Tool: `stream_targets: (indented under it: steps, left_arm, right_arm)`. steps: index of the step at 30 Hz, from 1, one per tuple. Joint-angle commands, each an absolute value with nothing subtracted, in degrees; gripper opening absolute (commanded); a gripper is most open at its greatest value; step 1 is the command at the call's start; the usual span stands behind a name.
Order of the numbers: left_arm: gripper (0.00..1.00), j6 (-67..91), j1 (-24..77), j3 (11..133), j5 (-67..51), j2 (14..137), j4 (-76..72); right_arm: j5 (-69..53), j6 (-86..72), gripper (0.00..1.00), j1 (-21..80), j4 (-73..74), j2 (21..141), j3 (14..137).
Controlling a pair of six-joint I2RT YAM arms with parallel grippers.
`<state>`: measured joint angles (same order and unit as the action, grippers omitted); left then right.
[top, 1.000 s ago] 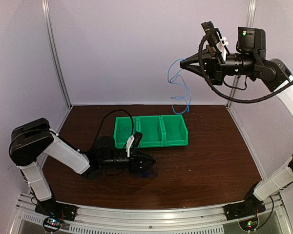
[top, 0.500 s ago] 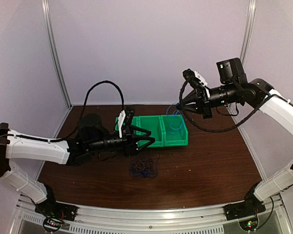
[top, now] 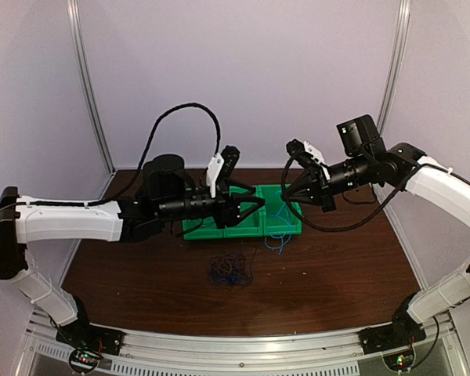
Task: Untangle the cables
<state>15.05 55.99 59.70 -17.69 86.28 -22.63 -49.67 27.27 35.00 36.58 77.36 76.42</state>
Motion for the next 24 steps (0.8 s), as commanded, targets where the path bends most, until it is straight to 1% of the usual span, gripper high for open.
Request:
stream_targets:
  steps: [1, 3, 10, 15, 18, 21, 22, 23, 24]
  left_arm:
    - [0.49, 15.5, 56.2, 62.9, -23.8, 90.3, -24.7]
    - [0.45, 15.8, 56.1, 63.5, -24.9, 91.4, -25.3]
    - [0.45, 16.3, 56.1, 64.5, -26.4, 93.2, -26.6]
    - [0.39, 16.3, 56.1, 65.7, -27.0, 94.9, -26.6]
    - [0.27, 16.4, 56.1, 66.2, -27.3, 95.7, -26.7]
    - [0.11, 16.4, 56.2, 66.1, -27.0, 95.5, -26.9]
    - [0.05, 16.4, 56.2, 65.9, -26.9, 95.3, -27.0]
    - [0.0, 16.5, 56.1, 65.7, -26.7, 94.9, -26.9]
    - [0.0, 16.6, 56.1, 65.7, -25.9, 94.7, -26.5]
  right_arm:
    - [-50.8, 27.3, 0.0, 35.5, 35.0, 76.4, 75.6]
    - [-50.4, 27.4, 0.01, 35.5, 34.9, 76.1, 75.3]
    - [-50.6, 27.0, 0.01, 35.5, 34.5, 75.5, 74.4]
    - [-51.2, 26.7, 0.01, 35.5, 34.4, 75.7, 74.6]
    - [-51.4, 26.5, 0.01, 35.5, 34.3, 75.9, 74.9]
    - [-51.1, 26.2, 0.03, 35.5, 34.0, 76.1, 74.8]
    - [-50.8, 26.0, 0.11, 35.5, 33.8, 76.0, 74.5]
    - [-50.1, 25.7, 0.25, 35.4, 33.5, 76.0, 74.3]
    - [-48.8, 25.7, 0.39, 35.2, 33.9, 76.0, 74.3]
